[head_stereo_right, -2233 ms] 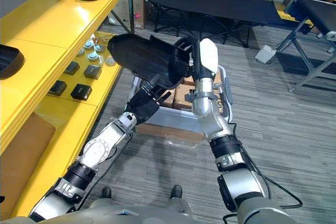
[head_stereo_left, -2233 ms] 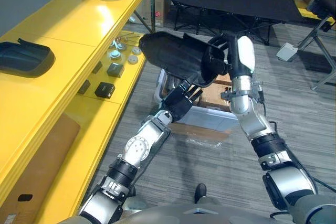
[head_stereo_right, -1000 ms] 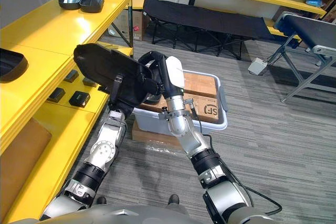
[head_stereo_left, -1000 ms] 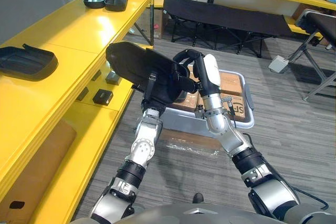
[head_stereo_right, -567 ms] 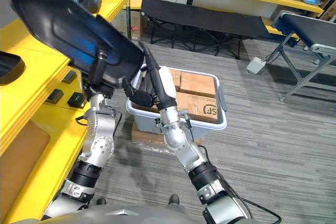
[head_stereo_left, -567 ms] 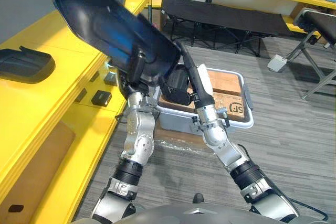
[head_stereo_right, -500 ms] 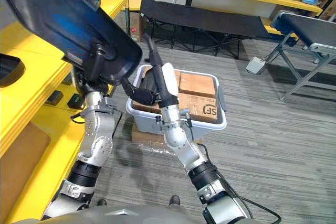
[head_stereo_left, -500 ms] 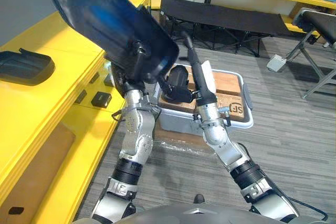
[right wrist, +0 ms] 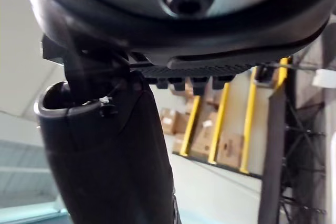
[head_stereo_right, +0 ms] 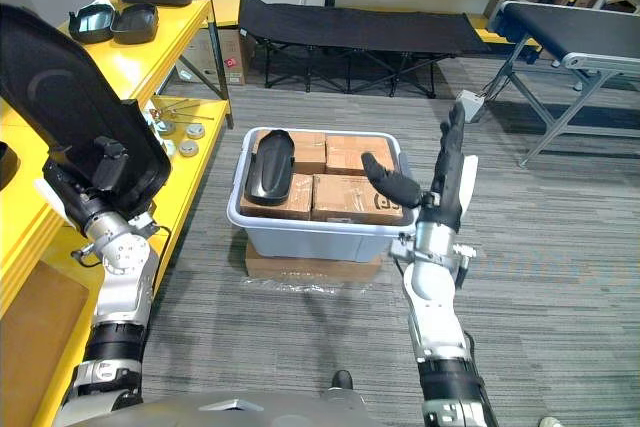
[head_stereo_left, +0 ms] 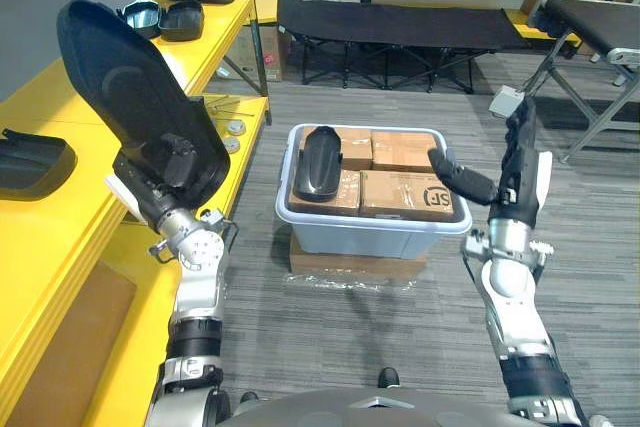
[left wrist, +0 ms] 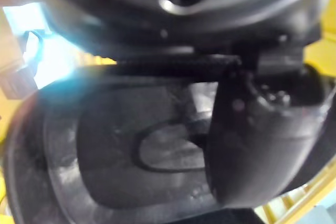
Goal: Walk over and take three plastic housings, then place them on the shelf
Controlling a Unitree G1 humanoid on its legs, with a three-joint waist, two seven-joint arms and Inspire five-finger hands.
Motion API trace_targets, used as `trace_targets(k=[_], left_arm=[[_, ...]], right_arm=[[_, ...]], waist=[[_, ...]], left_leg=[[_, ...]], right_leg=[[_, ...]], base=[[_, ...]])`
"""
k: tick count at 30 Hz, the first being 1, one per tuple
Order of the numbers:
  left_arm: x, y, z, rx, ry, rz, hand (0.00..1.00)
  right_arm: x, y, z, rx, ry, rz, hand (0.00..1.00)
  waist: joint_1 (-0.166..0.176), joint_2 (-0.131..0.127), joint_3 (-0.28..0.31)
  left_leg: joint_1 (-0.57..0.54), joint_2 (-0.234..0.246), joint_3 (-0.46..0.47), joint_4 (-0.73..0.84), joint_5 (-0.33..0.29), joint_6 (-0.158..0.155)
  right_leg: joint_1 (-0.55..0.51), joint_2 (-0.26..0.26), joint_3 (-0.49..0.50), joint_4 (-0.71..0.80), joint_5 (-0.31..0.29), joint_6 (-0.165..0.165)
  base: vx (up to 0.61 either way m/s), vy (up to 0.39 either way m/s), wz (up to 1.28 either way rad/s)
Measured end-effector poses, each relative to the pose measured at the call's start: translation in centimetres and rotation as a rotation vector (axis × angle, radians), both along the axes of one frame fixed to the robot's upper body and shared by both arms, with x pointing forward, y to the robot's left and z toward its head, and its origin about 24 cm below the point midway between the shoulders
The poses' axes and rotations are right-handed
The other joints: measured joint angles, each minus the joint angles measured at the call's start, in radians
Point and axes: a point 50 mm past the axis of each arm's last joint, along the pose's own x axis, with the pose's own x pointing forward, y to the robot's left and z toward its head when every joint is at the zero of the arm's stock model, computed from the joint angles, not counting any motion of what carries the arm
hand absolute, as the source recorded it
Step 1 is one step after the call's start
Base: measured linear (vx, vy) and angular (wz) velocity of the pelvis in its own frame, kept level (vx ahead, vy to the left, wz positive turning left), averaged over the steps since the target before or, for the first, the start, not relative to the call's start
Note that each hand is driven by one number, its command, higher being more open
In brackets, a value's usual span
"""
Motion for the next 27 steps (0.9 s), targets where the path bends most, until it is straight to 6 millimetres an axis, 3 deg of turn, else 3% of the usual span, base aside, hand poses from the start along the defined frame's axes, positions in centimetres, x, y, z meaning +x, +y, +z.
trace_targets(k=[5, 7, 11, 17, 20, 25, 27], left_arm=[[-3.6, -2.2, 3.0, -0.115, -0.29, -0.236, 0.0], [-4.8, -2.6, 4.2, -0.114, -0.387, -0.323, 0.0], [-5.7, -2.1, 4.5, -0.116, -0.443, -0.366, 0.0], [-6.7, -0.5, 3.9, -0.084, -0.406, -0.3, 0.0], [-7.3, 0.1, 4.2, -0.079, -0.425, -0.296, 0.0], [-10.8, 2.4, 4.9, 0.003, -0.421, -0.234, 0.0], [-12.0, 3.2, 4.9, 0.01, -0.411, -0.195, 0.0]], right_arm=[[-2.5, 1.4, -3.8, 0.102, 0.202, 0.058, 1.0], [-3.5, 1.8, -5.2, 0.142, 0.275, 0.047, 1.0], [-4.2, 1.3, -5.7, 0.179, 0.301, 0.05, 1.0], [-2.8, 2.7, -5.0, 0.273, 0.253, 0.155, 1.0], [-1.9, 4.2, -4.5, 0.283, 0.238, 0.237, 1.0], [0.0, 7.2, -4.9, 0.294, 0.271, 0.415, 1.0], [0.5, 8.4, -4.7, 0.279, 0.275, 0.497, 1.0]], waist=[[0.0, 0.004, 0.002], [0.002, 0.022, -0.006], [0.003, 0.048, -0.017], [0.013, 0.05, -0.018], [0.053, 0.052, -0.018], [0.162, 0.053, -0.017], [0.186, 0.054, -0.017]], left_leg=[[-0.018, 0.0, 0.005, 0.041, -0.027, 0.002], [-0.026, 0.0, 0.004, 0.056, -0.037, 0.003], [-0.032, 0.0, 0.002, 0.065, -0.038, 0.003], [-0.056, 0.001, -0.026, 0.071, -0.043, 0.001], [-0.1, 0.001, -0.099, 0.069, -0.022, 0.004], [-0.123, -0.005, -0.22, 0.069, -0.006, -0.001], [-0.125, -0.01, -0.252, 0.069, -0.006, -0.001]], right_leg=[[-0.005, -0.002, 0.008, 0.0, 0.0, 0.001], [-0.004, -0.003, 0.009, 0.0, -0.001, 0.001], [-0.005, -0.003, 0.007, 0.0, -0.003, 0.003], [-0.004, -0.005, -0.024, -0.005, -0.011, 0.0], [0.001, -0.005, -0.095, -0.004, -0.014, -0.008], [0.073, -0.005, -0.221, 0.0, -0.035, 0.003], [0.099, -0.005, -0.253, 0.0, -0.048, 0.008]], base=[[0.0, 0.006, -0.04], [0.0, 0.0, 0.0], [-0.03, 0.007, 0.01], [-0.04, 0.005, 0.11], [0.01, -0.008, 0.66], [0.05, -0.009, 0.69], [0.03, -0.011, 0.53]])
